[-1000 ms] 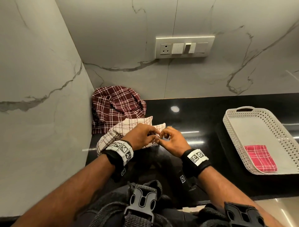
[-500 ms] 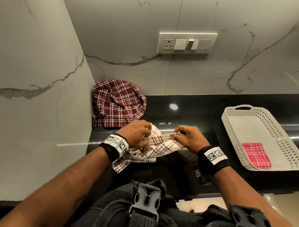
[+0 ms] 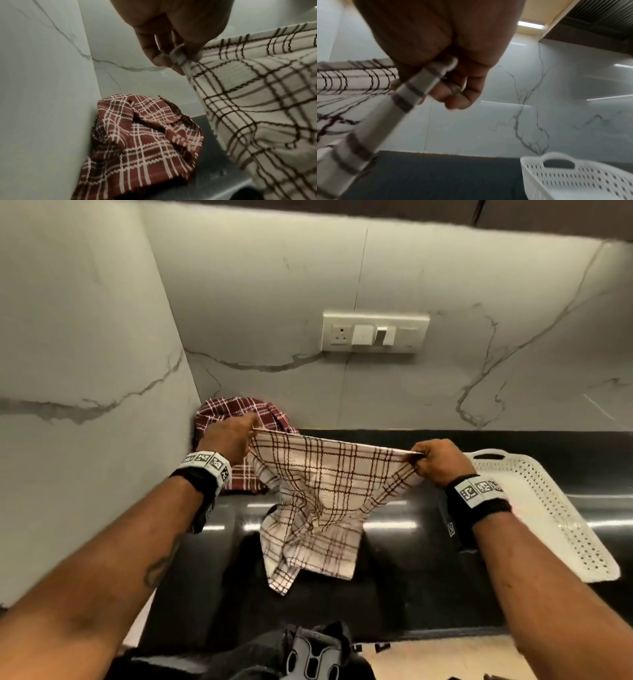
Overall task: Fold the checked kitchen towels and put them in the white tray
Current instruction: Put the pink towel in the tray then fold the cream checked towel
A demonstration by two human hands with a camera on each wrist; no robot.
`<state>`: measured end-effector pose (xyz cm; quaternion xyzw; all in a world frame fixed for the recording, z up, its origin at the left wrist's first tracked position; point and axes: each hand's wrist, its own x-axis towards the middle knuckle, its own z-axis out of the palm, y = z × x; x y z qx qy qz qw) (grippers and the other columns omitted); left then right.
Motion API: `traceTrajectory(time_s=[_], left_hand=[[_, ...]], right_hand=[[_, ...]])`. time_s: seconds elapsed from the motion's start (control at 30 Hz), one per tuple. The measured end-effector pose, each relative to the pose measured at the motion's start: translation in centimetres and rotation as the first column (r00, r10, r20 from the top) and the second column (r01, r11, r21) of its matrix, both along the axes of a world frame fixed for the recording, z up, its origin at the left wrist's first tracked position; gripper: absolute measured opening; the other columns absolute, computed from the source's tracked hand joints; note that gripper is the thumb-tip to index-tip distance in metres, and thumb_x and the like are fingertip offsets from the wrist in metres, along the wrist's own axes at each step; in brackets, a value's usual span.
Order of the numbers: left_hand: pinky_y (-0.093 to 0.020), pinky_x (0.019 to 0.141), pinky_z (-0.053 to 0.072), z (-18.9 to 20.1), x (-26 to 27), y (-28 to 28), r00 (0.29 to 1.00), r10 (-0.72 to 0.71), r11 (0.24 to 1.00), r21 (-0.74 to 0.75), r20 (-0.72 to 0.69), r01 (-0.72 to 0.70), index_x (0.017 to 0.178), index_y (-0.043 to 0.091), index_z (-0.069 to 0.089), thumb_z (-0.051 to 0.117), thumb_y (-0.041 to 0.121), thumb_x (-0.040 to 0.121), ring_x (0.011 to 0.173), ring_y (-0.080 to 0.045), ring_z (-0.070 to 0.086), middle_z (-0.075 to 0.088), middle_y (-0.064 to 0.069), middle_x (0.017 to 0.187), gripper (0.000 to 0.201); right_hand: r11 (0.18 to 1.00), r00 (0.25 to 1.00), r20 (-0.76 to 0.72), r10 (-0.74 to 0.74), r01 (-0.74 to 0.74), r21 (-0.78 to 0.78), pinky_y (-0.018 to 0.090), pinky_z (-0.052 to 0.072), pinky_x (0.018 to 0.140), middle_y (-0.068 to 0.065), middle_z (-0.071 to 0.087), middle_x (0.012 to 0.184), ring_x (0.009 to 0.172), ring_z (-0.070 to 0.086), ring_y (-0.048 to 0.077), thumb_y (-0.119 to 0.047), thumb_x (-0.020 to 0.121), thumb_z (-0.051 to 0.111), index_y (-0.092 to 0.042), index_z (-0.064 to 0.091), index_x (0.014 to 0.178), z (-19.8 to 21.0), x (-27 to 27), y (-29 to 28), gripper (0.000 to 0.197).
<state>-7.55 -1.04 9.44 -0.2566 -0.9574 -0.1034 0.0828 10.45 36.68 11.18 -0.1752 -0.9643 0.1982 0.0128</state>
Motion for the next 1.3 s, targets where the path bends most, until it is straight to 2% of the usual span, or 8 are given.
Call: traceTrajectory(time_s=[0.17,0.33,0.4,0.57,0.67,0.9,1.07,1.3], left_hand=[[-0.045,0.075,0.054,8.7,-0.1,-0.2,0.944,0.287,0.949,0.184,-0.165,-0.256,0.103,0.014,0.066,0.052,0.017,0.093,0.089,-0.043,0.068,0.07,-0.019,0.098,0.017],[-0.045,0.079,0.05,16.0,4.4,-1.8,0.865,0.401,0.836,0.506,-0.301,-0.212,0.107,0.017,0.064,0.05,0.019,0.097,0.095,-0.041,0.066,0.071,-0.015,0.104,0.018],[-0.044,0.077,0.049,16.3,7.4,-2.4,0.849,0.429,0.79,0.583,-0.308,-0.188,0.107,0.015,0.063,0.048,0.023,0.099,0.094,-0.041,0.065,0.072,-0.016,0.1,0.019],[-0.041,0.073,0.054,9.8,16.2,-4.2,0.9,0.34,0.724,0.686,-0.272,-0.066,0.099,0.015,0.062,0.058,0.011,0.093,0.085,-0.036,0.068,0.073,-0.011,0.09,0.009],[-0.038,0.071,0.052,2.9,21.2,-5.4,0.931,0.295,0.769,0.632,-0.217,-0.097,0.097,0.014,0.063,0.057,0.011,0.096,0.08,-0.034,0.066,0.07,-0.01,0.087,0.007],[-0.034,0.079,0.053,-11.2,32.2,-7.7,0.964,0.222,0.903,0.342,0.146,-0.26,0.099,0.014,0.071,0.066,0.004,0.086,0.09,-0.03,0.069,0.071,-0.006,0.099,0.018],[-0.033,0.082,0.053,-15.4,35.4,-8.1,0.927,0.194,0.967,0.098,0.322,-0.236,0.104,0.026,0.069,0.065,0.024,0.091,0.099,-0.02,0.067,0.07,0.006,0.107,0.014],[-0.034,0.084,0.052,-15.4,35.3,-8.3,0.924,0.191,0.967,0.095,0.332,-0.235,0.09,0.024,0.068,0.07,0.027,0.086,0.093,-0.015,0.059,0.065,0.006,0.091,0.005]], right_hand=[[0.992,0.958,-0.285,0.034,0.002,0.126,0.032,0.044,0.07,0.016,0.071,0.094,0.089,0.067,0.035,-0.017,0.093,0.059,-0.02,0.075,0.098,8.2,-2.7,-0.5,0.017],[0.992,0.758,-0.64,0.125,-0.118,0.053,0.041,0.059,0.077,0.014,0.075,0.099,0.087,0.071,0.031,-0.009,0.089,0.065,-0.012,0.076,0.106,15.0,-1.3,-0.6,0.02],[0.98,0.719,-0.688,0.096,-0.191,-0.063,0.03,0.061,0.072,0.011,0.073,0.098,0.082,0.07,0.024,0.001,0.088,0.067,-0.005,0.073,0.11,15.3,0.7,-1.1,0.024],[0.968,0.774,-0.626,0.098,-0.221,-0.122,0.025,0.051,0.086,0.011,0.075,0.098,0.094,0.07,0.024,0.002,0.083,0.071,-0.006,0.074,0.109,8.2,7.9,-1.3,0.027],[0.947,0.841,-0.525,0.132,-0.263,-0.183,0.008,0.043,0.078,0.005,0.075,0.096,0.094,0.069,0.019,0.003,0.079,0.076,-0.009,0.075,0.103,1.0,13.1,-1.3,0.027],[0.954,0.977,-0.164,0.133,-0.171,-0.245,0.016,0.043,0.085,0.009,0.075,0.104,0.098,0.07,0.021,0.009,0.079,0.067,-0.017,0.076,0.1,-12.6,21.8,-0.3,0.035],[0.964,0.992,0.0,0.13,-0.126,-0.232,0.026,0.043,0.097,0.01,0.073,0.113,0.108,0.067,0.026,0.007,0.084,0.06,-0.009,0.075,0.108,-15.9,25.8,-0.2,0.032],[0.957,0.989,0.025,0.143,-0.132,-0.259,0.019,0.039,0.088,0.008,0.074,0.107,0.102,0.066,0.02,-0.002,0.089,0.063,-0.009,0.075,0.107,-15.8,28.4,0.7,0.023]])
